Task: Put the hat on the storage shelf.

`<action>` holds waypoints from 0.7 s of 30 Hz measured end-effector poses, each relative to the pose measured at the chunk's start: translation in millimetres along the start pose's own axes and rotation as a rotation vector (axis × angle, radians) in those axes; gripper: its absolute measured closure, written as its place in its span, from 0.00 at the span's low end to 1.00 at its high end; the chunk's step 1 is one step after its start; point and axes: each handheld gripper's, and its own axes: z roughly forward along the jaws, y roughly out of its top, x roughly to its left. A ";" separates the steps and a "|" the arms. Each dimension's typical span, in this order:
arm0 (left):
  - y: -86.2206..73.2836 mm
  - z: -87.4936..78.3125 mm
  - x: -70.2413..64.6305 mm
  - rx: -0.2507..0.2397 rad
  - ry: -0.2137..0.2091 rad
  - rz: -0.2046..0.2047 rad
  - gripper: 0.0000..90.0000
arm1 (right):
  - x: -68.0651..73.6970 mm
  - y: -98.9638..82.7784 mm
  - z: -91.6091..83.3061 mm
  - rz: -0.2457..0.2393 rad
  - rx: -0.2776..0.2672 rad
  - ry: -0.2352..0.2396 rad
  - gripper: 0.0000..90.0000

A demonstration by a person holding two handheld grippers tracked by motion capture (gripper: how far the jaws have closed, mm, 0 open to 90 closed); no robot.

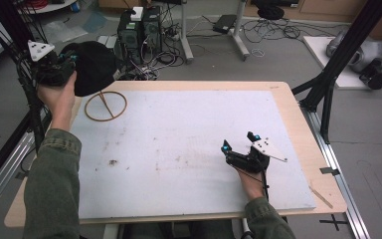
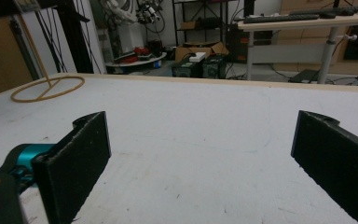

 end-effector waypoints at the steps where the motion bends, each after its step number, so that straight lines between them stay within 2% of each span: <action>1: -0.8 -0.6 0.6 0.001 0.004 0.003 0.93 | 0.2 0.2 0.0 0.001 -0.001 -0.001 0.04; 7: -10.9 -2.7 8.5 0.012 0.023 -0.027 0.90 | 1.3 0.5 0.5 -0.003 -0.002 0.007 0.04; 8: -12.5 -3.1 9.5 0.013 0.031 -0.032 0.85 | 1.6 0.4 0.6 -0.001 0.000 0.006 0.04; 11: -18.3 -4.6 11.8 0.025 0.027 -0.028 0.63 | 1.7 0.5 0.8 -0.002 0.003 0.006 0.04; 17: -28.0 -13.5 11.1 -0.023 -0.011 -0.012 0.36 | 2.3 0.6 0.8 0.000 0.008 0.004 0.04; 21: -30.9 -21.1 7.5 -0.035 0.015 0.005 0.27 | 1.9 0.9 1.2 -0.008 0.003 -0.003 0.04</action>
